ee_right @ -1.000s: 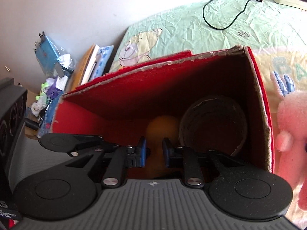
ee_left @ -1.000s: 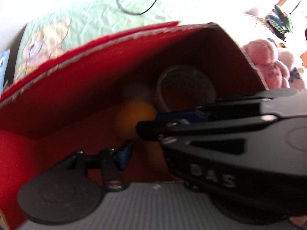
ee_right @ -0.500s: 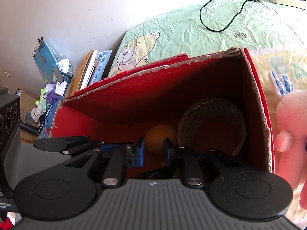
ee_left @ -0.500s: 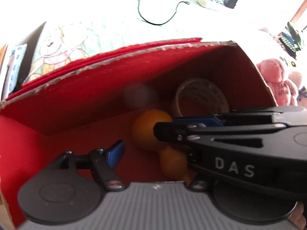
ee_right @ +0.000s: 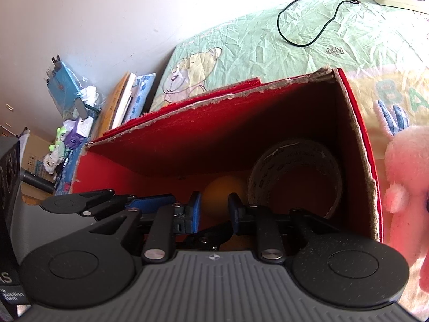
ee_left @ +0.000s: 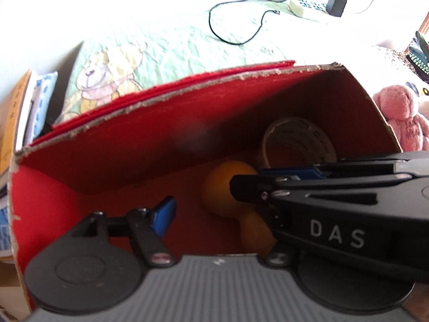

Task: Organize objects
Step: 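Open the right gripper to release the gourd inside the red box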

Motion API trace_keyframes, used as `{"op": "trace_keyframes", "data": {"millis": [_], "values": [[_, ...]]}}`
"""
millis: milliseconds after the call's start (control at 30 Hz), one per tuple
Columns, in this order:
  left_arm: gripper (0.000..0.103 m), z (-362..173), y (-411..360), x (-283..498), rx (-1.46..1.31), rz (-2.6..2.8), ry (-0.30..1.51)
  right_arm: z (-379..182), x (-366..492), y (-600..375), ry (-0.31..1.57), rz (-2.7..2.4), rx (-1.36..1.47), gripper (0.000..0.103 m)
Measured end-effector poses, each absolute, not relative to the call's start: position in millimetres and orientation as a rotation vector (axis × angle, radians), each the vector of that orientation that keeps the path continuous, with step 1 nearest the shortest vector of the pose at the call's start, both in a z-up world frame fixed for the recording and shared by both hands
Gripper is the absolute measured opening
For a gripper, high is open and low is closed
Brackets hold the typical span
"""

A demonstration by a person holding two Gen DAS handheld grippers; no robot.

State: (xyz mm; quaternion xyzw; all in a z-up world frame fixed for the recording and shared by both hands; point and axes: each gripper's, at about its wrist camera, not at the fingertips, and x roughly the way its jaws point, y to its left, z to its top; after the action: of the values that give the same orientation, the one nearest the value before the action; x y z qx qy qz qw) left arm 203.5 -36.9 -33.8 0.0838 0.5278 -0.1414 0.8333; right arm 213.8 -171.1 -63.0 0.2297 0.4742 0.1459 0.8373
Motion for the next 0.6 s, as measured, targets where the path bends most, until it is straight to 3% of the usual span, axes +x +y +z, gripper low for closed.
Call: {"op": "trace_keyframes", "data": {"millis": [600], "values": [[0.062, -34.1, -44.7, 200.4, 0.242, -0.225, 1.049, -57.7, 210.1, -169.4, 0.972, 0.264, 0.457, 0.023]]}}
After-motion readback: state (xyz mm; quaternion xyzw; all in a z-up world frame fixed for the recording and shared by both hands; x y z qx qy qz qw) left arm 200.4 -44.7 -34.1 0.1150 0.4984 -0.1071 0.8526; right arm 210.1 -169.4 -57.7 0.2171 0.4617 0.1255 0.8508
